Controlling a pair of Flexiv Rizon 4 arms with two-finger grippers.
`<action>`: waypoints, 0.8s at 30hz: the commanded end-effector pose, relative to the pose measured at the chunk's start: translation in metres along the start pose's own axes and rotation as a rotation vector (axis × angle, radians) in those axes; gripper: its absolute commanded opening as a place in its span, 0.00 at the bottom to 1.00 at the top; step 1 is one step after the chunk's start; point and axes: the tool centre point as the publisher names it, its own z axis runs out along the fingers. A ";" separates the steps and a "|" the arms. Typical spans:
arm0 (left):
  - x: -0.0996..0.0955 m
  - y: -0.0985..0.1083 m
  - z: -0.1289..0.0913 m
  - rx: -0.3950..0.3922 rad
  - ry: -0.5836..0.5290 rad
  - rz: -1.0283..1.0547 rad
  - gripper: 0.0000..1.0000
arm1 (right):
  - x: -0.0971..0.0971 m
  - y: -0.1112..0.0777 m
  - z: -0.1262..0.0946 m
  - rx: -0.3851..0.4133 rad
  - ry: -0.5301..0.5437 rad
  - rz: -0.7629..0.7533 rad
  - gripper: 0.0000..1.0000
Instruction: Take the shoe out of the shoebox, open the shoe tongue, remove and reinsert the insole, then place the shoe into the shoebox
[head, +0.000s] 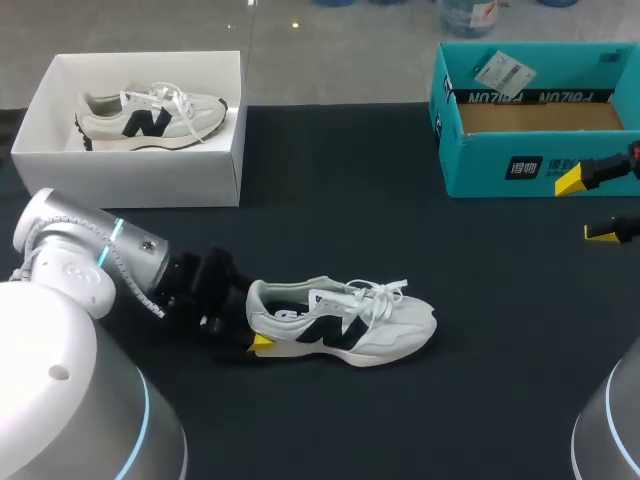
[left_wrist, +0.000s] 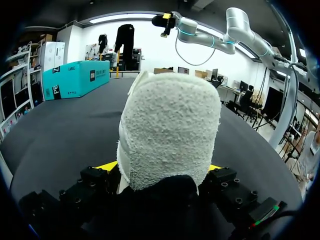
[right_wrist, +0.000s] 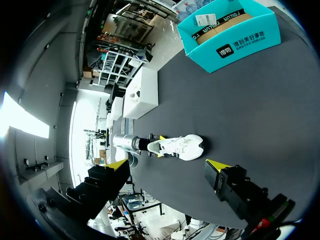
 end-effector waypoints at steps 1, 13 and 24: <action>-0.001 0.001 0.003 -0.004 0.003 -0.001 0.00 | 0.000 0.000 0.001 0.001 -0.002 0.002 1.00; -0.001 0.001 0.003 -0.004 0.003 -0.001 0.00 | 0.000 0.000 0.001 0.001 -0.002 0.002 1.00; -0.001 0.001 0.003 -0.004 0.003 -0.001 0.00 | 0.035 0.004 0.030 0.080 -0.150 0.007 1.00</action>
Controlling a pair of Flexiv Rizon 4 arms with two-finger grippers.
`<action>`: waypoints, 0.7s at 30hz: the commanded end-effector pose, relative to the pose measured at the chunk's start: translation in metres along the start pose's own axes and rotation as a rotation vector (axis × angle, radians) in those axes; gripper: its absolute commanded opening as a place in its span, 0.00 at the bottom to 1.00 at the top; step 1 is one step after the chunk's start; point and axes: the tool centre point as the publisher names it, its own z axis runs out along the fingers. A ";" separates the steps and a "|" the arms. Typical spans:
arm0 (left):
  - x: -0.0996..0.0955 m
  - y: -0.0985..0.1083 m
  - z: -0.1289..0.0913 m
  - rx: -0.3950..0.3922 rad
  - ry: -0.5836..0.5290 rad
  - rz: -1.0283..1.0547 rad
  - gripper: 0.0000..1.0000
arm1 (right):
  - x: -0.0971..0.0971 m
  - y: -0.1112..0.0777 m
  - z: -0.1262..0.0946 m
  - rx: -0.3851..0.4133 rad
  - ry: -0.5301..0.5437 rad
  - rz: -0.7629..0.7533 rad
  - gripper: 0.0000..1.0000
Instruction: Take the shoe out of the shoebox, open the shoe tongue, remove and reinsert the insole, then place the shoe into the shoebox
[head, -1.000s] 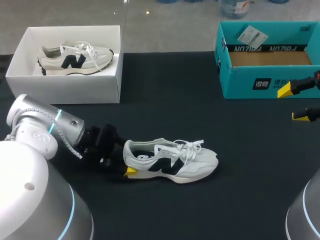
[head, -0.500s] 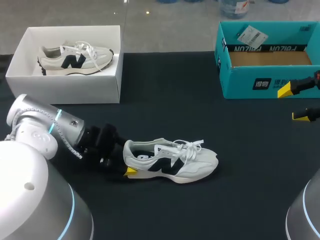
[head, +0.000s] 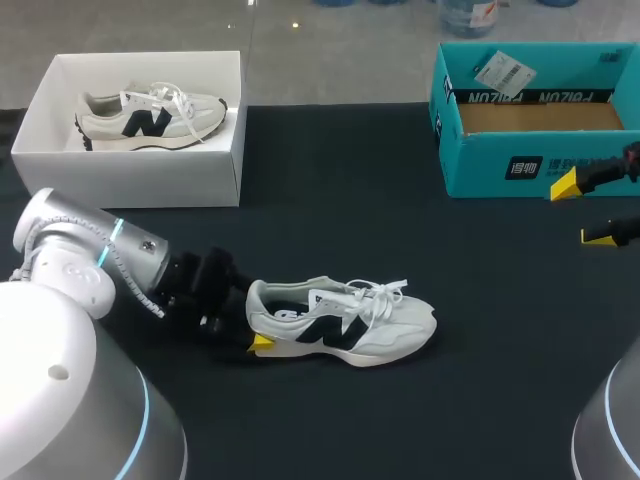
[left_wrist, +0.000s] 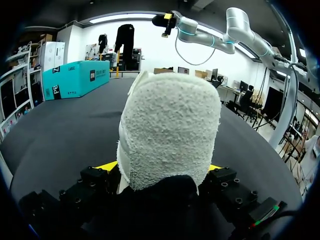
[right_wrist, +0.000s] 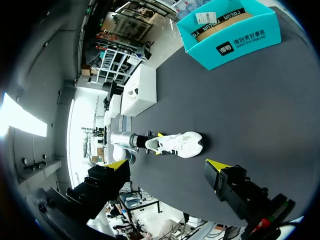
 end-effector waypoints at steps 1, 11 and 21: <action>-0.001 0.001 0.003 -0.003 0.003 -0.001 0.00 | 0.037 0.014 0.021 0.043 -0.133 0.018 1.00; -0.001 0.001 0.003 -0.003 0.003 -0.001 0.00 | 0.049 0.000 0.060 0.076 -0.288 0.065 1.00; -0.001 0.001 0.003 -0.003 0.003 -0.001 0.00 | 0.030 -0.004 0.117 0.076 -0.430 0.113 1.00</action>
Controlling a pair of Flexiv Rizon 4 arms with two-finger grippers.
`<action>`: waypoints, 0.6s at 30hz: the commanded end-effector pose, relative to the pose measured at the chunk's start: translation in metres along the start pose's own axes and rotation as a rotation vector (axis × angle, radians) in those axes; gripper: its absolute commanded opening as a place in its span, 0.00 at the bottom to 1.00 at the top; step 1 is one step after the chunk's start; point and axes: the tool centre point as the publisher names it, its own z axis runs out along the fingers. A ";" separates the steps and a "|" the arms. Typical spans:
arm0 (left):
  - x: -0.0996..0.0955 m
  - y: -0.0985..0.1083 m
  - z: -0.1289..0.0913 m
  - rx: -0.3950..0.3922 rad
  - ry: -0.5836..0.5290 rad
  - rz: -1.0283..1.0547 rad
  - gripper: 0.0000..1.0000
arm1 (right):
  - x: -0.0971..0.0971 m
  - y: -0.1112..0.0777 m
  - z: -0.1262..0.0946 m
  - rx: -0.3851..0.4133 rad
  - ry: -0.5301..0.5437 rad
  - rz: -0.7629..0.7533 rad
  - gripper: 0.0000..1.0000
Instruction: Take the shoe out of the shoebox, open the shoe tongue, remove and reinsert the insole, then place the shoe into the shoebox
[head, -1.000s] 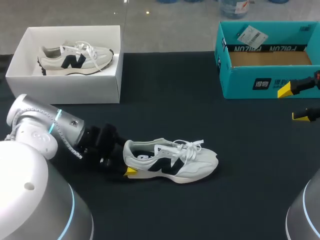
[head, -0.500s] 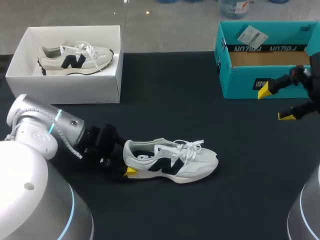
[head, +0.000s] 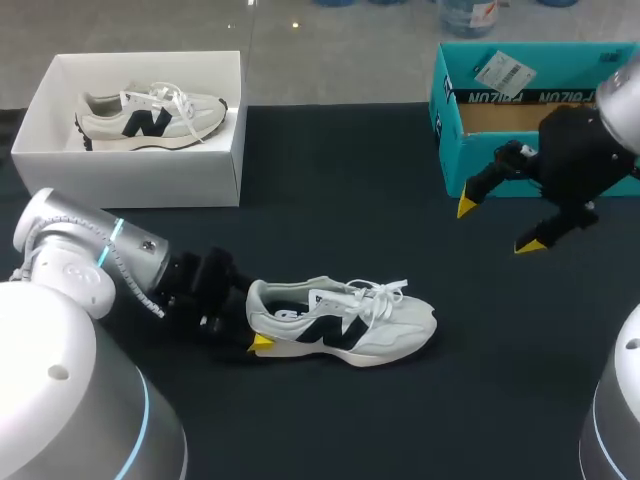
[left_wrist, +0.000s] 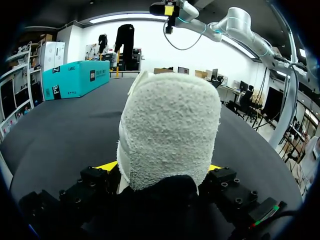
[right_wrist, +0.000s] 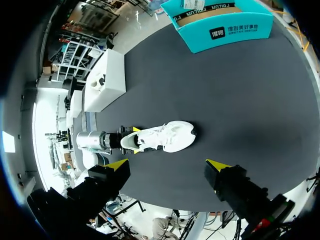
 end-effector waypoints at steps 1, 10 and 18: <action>-0.001 0.001 0.003 -0.003 0.003 -0.001 0.00 | 0.008 0.014 0.040 0.010 -0.073 0.020 1.00; -0.001 0.001 0.003 -0.003 0.003 -0.001 0.00 | 0.003 0.020 0.099 0.088 -0.086 0.049 1.00; -0.001 0.001 0.003 -0.003 0.003 -0.001 0.00 | 0.003 0.020 0.099 0.088 -0.086 0.049 1.00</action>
